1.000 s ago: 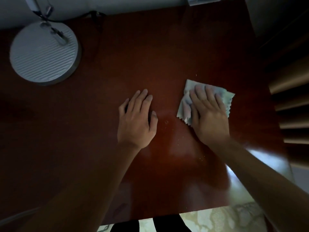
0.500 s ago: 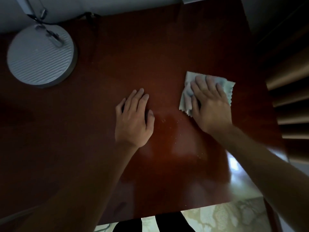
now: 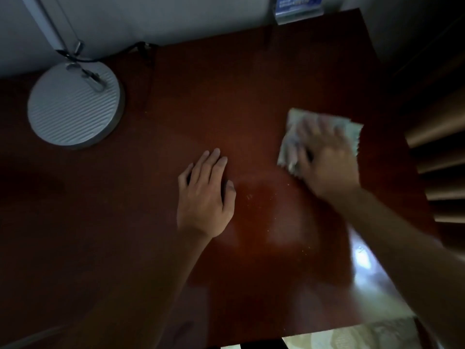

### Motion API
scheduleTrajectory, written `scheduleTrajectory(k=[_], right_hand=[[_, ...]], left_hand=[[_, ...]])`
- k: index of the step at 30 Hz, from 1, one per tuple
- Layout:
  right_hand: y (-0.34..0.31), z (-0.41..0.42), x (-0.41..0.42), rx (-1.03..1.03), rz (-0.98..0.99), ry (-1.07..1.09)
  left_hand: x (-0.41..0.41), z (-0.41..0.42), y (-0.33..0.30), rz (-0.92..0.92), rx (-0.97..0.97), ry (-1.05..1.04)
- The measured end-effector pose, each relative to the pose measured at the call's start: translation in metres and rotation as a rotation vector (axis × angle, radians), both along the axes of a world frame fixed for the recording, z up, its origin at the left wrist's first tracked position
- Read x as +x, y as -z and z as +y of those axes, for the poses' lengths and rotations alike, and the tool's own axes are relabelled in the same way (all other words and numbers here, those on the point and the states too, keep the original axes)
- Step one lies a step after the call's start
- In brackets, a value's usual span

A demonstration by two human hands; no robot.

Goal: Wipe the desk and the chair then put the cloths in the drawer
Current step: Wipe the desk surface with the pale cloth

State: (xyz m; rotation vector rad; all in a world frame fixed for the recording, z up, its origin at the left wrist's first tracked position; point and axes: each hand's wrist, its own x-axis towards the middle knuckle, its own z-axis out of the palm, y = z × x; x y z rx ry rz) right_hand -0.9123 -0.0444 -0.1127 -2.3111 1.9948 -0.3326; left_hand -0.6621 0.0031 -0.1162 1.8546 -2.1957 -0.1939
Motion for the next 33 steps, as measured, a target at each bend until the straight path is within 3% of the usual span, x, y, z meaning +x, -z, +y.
scheduleTrajectory(k=[4,9,11,16,18,22,25,29,33], right_hand=[[-0.004,-0.056,-0.008,0.017,0.042,0.195],[0.001,0.033,0.026,0.040,-0.007,-0.093],[0.000,0.025,0.006,0.024,-0.010,-0.155],[0.000,-0.078,-0.024,0.030,0.106,0.052],[0.001,-0.074,0.003,0.023,0.058,0.109],[0.005,0.017,0.060,-0.004,0.005,-0.159],[0.007,0.019,0.048,0.037,-0.022,-0.271],[0.008,-0.063,0.013,0.052,0.016,-0.056],[0.007,-0.004,0.042,0.071,-0.043,-0.035]], left_hand=[[0.001,0.000,0.001,-0.002,0.002,0.004],[0.000,0.000,-0.001,-0.008,0.006,0.005],[0.000,0.000,-0.003,-0.005,0.014,0.002],[0.001,0.000,-0.003,-0.009,0.025,0.011],[0.002,0.000,-0.002,-0.007,0.030,0.012],[0.001,0.000,-0.005,-0.012,0.044,0.025],[0.003,0.001,-0.002,-0.010,0.035,0.022],[-0.001,-0.003,-0.002,-0.015,0.042,0.031],[0.003,-0.002,-0.004,0.011,0.032,0.046]])
